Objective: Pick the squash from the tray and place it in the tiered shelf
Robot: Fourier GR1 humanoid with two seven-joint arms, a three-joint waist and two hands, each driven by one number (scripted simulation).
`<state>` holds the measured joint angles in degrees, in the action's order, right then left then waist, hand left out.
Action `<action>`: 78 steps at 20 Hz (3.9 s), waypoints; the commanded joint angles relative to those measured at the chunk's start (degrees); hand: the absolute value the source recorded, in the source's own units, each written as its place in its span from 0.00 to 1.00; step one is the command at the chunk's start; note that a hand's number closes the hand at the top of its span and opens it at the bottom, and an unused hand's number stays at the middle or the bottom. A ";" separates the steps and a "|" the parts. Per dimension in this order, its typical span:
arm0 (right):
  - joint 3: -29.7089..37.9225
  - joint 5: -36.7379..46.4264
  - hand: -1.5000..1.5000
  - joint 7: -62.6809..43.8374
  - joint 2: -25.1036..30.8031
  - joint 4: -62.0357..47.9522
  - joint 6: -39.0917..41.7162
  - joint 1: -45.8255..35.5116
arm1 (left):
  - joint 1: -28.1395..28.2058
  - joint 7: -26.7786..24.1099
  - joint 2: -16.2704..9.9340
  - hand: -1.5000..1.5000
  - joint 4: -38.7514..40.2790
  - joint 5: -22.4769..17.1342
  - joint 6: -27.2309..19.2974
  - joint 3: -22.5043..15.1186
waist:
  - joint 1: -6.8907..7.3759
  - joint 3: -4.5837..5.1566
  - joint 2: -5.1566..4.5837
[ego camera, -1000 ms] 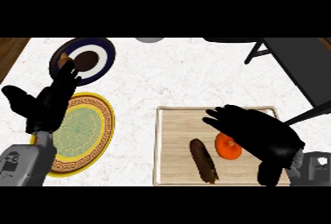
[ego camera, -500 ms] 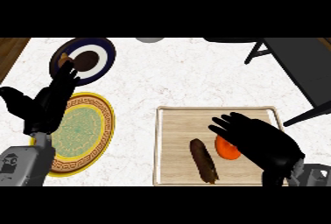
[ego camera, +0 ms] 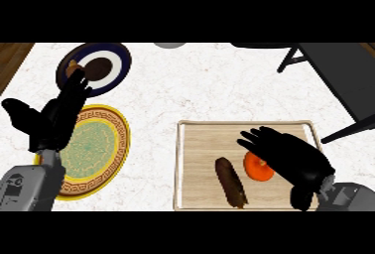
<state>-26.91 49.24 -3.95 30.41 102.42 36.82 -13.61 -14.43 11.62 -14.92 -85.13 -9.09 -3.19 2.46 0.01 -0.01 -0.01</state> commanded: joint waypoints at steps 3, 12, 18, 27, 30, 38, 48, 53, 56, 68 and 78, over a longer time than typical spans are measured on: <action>-0.29 5.19 0.00 0.96 -3.99 -1.29 0.20 2.02 | -2.08 4.26 -0.64 0.50 -1.55 -0.66 1.44 2.26 | -0.07 0.01 0.03; 0.56 11.31 0.00 6.19 -11.38 -17.54 -5.11 -2.98 | -1.68 3.84 0.05 0.50 -1.67 0.10 2.71 3.67 | 0.22 0.00 -0.06; 1.47 14.17 1.00 9.95 -10.36 -17.03 -3.71 0.02 | 0.82 1.01 3.95 0.50 -1.61 3.13 1.58 1.48 | -0.01 0.01 0.02; 1.77 19.23 1.00 17.64 -12.17 -19.71 -14.75 -0.48 | 0.09 1.36 2.80 0.50 -1.23 2.56 3.88 3.24 | 0.05 0.01 0.02; 3.71 18.77 1.00 12.28 -18.48 -24.76 -18.17 -1.68 | 1.58 4.08 2.75 0.50 -4.94 2.40 3.21 2.78 | 0.57 -0.02 0.01; 0.98 13.10 1.00 -22.05 -30.09 -15.04 -22.14 2.98 | -1.11 2.85 4.16 0.50 -2.13 3.27 2.17 2.04 | 0.12 -0.04 0.14; -0.22 4.32 1.00 -38.77 -30.38 2.82 -41.68 -7.16 | 1.11 1.49 3.89 0.50 -1.81 4.23 2.67 1.80 | 0.25 0.02 0.26; 2.55 6.74 1.00 -49.79 -30.40 13.76 -34.15 -12.20 | 3.37 2.41 4.33 0.50 -5.11 4.29 2.40 1.44 | -0.02 0.04 0.38; 8.56 6.04 1.00 -50.43 -30.40 13.23 -32.76 -16.47 | -1.62 5.20 1.98 0.50 -2.66 2.23 3.70 4.15 | -0.14 0.02 0.13; 31.21 -0.96 1.00 -52.26 -16.84 13.17 -17.41 -26.67 | -0.52 0.48 3.67 0.50 0.24 3.30 3.43 4.42 | -0.49 0.03 0.07; 49.36 -10.90 1.00 -34.99 -8.80 3.42 -25.29 -17.83 | 0.95 -0.27 2.50 0.50 0.06 3.40 4.82 5.29 | -0.21 -0.02 -0.05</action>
<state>16.41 41.64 -45.21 18.97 107.78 13.90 -35.75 -14.50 13.32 -11.78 -86.32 -5.62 0.57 6.97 -0.09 -0.01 -0.01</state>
